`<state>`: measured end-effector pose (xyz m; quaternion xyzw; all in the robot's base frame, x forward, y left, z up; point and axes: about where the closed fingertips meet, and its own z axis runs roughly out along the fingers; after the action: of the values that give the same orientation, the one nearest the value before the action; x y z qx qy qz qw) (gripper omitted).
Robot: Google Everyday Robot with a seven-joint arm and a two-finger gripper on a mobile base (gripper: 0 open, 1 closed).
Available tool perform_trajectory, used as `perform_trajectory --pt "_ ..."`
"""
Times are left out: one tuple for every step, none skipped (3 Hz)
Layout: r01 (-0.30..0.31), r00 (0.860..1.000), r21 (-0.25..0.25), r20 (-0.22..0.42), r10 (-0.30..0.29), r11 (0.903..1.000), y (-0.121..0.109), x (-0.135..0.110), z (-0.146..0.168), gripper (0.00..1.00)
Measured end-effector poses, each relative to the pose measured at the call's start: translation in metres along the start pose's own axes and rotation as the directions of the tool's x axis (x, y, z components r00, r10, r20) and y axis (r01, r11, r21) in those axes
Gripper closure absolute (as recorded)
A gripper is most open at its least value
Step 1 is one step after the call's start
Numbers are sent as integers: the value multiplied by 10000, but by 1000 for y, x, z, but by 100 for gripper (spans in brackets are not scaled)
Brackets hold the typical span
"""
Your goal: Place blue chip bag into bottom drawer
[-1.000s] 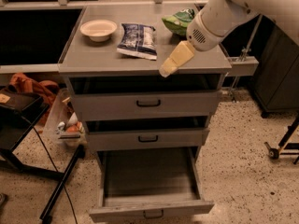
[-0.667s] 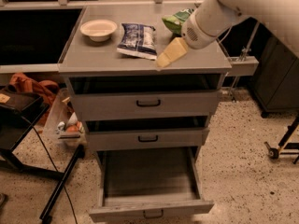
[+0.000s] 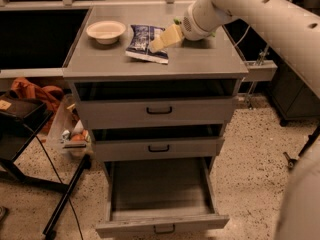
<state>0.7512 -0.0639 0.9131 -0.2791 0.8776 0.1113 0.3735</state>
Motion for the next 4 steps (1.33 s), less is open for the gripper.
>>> perform_trajectory --pt "-1005 9948 211 189 1001 9947 -13 -21 34 0" --pt "-2098 9774 359 348 2086 9771 -22 -32 65 0" --pt "-3002 9534 529 467 2979 9524 -26 -39 87 0" --pt "-3393 9397 574 663 3356 9389 -25 -50 100 0"
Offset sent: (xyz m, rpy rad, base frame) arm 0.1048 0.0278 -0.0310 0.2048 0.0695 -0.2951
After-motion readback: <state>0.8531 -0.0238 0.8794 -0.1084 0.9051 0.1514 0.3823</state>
